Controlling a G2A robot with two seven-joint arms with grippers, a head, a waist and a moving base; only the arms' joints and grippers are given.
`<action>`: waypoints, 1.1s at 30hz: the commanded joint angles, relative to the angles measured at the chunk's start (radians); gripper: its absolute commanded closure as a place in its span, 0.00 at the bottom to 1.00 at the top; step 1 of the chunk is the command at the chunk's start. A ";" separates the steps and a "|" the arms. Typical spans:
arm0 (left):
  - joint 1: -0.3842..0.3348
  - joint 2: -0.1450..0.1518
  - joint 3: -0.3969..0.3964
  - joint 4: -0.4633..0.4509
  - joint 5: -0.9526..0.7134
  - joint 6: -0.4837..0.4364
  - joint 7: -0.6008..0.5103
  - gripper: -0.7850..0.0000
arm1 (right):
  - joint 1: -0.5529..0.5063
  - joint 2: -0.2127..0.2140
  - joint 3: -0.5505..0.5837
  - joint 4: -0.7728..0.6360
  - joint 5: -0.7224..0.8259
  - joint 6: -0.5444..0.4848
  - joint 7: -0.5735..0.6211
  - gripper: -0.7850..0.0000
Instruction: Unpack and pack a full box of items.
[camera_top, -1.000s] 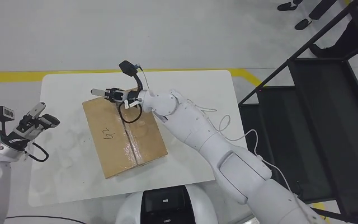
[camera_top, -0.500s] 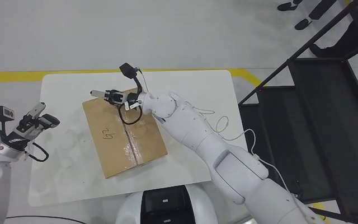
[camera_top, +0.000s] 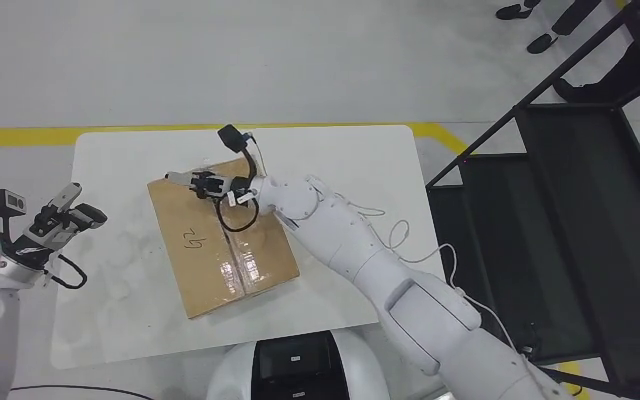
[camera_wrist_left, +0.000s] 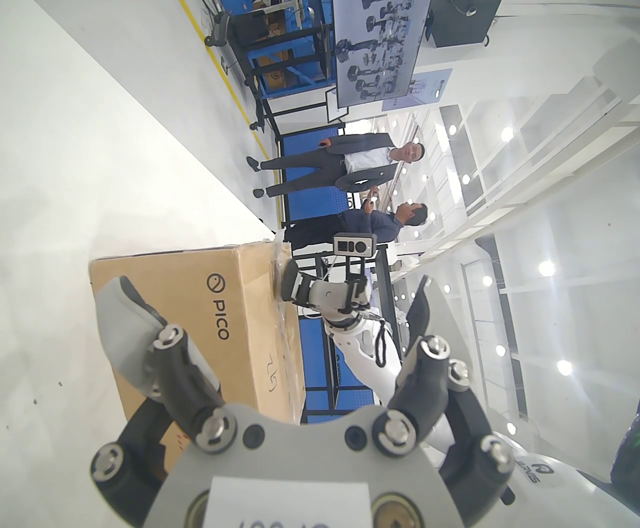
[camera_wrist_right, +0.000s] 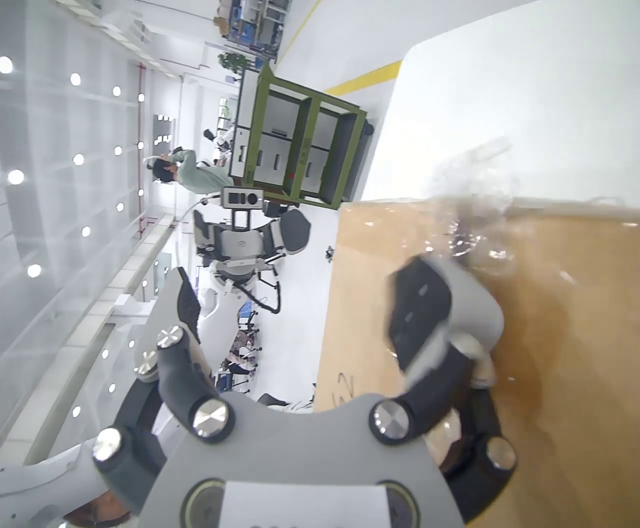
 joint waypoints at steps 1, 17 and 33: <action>0.000 0.000 0.000 0.000 0.000 0.000 0.000 0.00 | -0.016 0.008 0.010 -0.044 -0.003 -0.010 0.021 0.00; 0.000 0.000 0.000 0.000 0.000 0.000 0.000 0.00 | -0.334 0.109 0.143 -0.516 -0.058 0.230 0.171 0.00; 0.000 0.000 0.000 0.000 0.000 0.000 0.000 0.00 | -0.411 0.137 0.121 -0.572 -0.126 0.339 0.160 0.00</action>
